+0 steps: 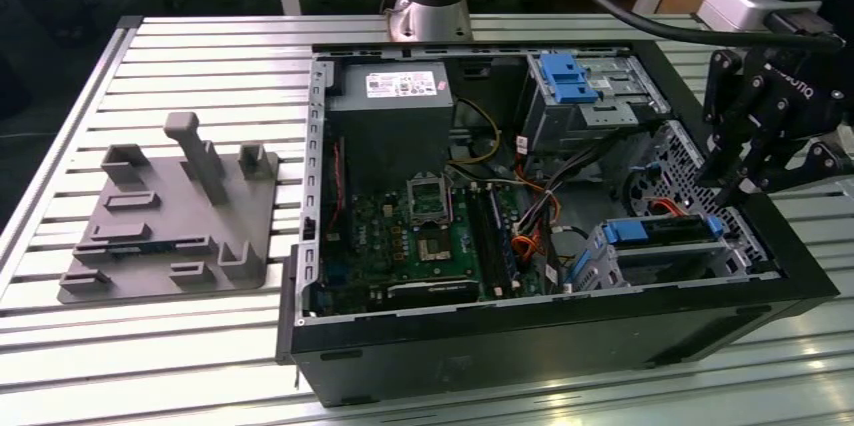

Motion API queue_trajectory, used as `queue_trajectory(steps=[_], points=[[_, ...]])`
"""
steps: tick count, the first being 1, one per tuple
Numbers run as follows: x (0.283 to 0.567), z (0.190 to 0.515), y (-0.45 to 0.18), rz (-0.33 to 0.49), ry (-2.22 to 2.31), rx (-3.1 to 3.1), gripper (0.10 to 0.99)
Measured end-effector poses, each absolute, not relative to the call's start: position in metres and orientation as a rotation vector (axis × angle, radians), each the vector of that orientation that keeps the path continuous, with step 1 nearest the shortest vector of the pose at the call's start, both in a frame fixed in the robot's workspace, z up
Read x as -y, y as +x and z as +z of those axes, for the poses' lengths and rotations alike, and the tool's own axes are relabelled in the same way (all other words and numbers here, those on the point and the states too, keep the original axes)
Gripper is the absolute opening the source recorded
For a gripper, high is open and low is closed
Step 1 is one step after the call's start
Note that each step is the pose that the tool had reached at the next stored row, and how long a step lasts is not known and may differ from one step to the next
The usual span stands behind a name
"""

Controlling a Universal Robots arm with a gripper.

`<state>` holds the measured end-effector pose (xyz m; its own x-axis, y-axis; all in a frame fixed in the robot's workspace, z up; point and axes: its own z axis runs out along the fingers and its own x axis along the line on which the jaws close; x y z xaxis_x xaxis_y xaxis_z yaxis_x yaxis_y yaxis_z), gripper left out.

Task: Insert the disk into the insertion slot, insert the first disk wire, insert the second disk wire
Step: 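Insert the second disk wire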

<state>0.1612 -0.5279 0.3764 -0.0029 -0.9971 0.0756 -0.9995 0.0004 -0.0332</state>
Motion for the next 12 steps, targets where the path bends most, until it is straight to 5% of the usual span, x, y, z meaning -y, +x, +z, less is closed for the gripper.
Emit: queue_trajectory(steps=[5,12], points=[[0.519,0.376,0.160,0.197,2.164,2.166,0.357],[0.487,0.376,0.158,0.206,2.162,2.164,0.357]])
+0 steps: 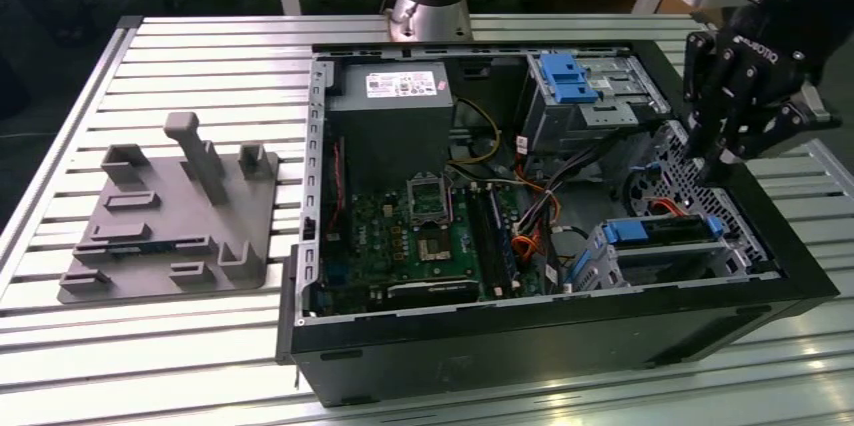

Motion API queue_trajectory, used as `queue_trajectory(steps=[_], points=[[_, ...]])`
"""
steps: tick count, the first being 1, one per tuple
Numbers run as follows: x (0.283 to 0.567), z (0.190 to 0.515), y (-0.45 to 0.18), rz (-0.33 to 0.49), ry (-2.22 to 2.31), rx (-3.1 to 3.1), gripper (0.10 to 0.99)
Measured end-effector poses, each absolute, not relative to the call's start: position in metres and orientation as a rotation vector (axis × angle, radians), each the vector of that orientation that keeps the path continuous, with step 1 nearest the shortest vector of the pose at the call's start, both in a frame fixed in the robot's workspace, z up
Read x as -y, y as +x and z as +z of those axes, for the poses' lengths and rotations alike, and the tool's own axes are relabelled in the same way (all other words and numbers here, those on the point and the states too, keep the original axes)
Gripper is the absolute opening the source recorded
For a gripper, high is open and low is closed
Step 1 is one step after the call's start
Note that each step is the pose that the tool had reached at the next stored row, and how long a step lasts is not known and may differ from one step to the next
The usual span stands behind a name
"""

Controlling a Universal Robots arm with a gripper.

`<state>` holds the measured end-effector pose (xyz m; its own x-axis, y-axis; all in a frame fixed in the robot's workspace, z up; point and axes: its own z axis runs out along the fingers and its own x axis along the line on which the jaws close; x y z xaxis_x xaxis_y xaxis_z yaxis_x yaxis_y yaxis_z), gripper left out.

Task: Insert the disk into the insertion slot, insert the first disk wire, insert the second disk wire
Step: 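Insert the second disk wire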

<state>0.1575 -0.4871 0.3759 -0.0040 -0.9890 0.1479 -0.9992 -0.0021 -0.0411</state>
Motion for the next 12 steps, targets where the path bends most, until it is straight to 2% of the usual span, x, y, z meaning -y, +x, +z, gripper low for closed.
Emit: queue_trajectory(steps=[7,12], points=[[0.456,0.373,0.155,0.213,2.159,2.160,0.357],[0.450,0.372,0.150,0.294,2.115,2.113,0.357]])
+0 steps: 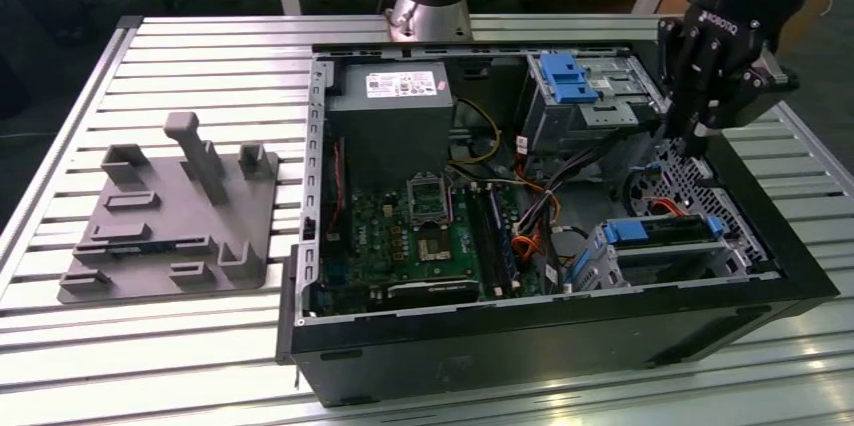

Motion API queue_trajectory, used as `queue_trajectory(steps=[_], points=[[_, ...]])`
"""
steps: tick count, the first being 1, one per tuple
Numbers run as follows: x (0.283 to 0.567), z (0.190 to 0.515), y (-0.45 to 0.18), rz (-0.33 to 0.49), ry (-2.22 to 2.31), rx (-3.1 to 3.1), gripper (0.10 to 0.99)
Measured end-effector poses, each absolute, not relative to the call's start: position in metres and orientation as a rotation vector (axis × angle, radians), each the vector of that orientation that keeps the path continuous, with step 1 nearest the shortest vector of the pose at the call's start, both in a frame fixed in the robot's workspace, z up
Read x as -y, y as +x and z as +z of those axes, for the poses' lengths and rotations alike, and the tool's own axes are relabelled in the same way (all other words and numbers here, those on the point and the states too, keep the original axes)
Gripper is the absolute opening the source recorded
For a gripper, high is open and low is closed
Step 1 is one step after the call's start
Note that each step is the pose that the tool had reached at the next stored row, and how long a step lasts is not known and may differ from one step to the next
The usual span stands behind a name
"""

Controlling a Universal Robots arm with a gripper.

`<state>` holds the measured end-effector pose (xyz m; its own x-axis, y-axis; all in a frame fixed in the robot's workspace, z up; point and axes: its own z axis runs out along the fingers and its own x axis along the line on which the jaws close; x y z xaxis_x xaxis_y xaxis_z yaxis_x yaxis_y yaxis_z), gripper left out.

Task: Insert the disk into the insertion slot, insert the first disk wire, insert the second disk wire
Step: 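Insert the second disk wire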

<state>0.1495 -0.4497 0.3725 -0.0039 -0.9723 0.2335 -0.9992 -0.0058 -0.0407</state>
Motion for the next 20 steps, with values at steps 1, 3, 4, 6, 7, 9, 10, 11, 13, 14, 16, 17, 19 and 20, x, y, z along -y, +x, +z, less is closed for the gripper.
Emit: queue_trajectory(steps=[1,3,4,6,7,9,10,11,13,14,16,17,19,20], points=[[0.449,0.373,0.148,0.313,2.105,2.102,0.357],[0.449,0.372,0.145,0.347,2.085,2.081,0.357],[0.448,0.372,0.142,0.365,2.075,2.070,0.357],[0.447,0.372,0.138,0.398,2.055,2.049,0.357],[0.445,0.372,0.135,0.411,2.047,2.040,0.357],[0.443,0.370,0.129,0.426,2.038,2.030,0.357],[0.440,0.369,0.126,0.428,2.037,2.029,0.357],[0.438,0.367,0.124,0.430,2.036,2.028,0.357],[0.435,0.363,0.121,0.433,2.036,2.025,0.357],[0.434,0.362,0.120,0.435,2.036,2.024,0.357],[0.432,0.358,0.120,0.438,2.036,2.020,0.357],[0.432,0.356,0.120,0.440,2.037,2.018,0.357],[0.431,0.354,0.120,0.446,2.043,2.007,0.357],[0.431,0.353,0.120,0.450,2.046,2.001,0.357]])
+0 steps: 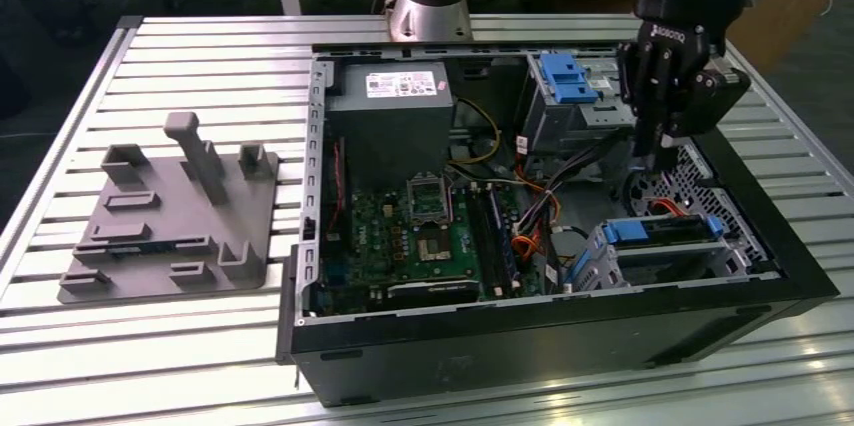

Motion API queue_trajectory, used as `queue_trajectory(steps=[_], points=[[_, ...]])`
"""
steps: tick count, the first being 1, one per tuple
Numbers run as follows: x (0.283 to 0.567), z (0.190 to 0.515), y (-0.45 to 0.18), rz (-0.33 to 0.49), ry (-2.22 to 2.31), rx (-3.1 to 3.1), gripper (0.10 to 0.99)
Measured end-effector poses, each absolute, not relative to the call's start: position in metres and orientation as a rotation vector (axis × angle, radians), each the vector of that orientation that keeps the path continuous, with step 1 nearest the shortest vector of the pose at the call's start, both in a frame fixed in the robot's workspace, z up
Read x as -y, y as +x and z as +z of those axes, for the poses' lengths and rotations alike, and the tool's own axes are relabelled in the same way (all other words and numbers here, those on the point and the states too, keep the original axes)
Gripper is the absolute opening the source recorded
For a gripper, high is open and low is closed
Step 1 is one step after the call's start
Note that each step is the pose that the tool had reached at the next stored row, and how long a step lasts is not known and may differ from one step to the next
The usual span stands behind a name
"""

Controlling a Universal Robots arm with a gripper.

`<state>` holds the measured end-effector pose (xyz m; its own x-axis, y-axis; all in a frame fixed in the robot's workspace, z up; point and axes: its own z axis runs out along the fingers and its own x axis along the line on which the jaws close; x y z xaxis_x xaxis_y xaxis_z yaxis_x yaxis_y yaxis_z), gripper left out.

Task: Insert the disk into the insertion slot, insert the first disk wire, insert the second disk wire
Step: 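Insert the second disk wire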

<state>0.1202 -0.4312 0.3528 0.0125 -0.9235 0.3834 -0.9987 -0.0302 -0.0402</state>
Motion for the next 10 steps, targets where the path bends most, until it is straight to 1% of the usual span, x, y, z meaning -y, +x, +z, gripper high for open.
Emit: queue_trajectory(steps=[4,5,6,7,8,9,10], points=[[0.4302,0.3502,0.1202,0.460,2.052,1.986,0.357],[0.4299,0.3498,0.1202,0.461,2.052,1.984,0.373],[0.4295,0.3497,0.1202,0.462,2.052,1.982,0.427],[0.4290,0.3494,0.1202,0.463,2.053,1.982,0.427],[0.4283,0.3490,0.1202,0.464,2.052,1.981,0.486],[0.4280,0.3481,0.1203,0.464,2.052,1.981,0.486],[0.4280,0.3470,0.1206,0.464,2.052,1.981,0.553]])
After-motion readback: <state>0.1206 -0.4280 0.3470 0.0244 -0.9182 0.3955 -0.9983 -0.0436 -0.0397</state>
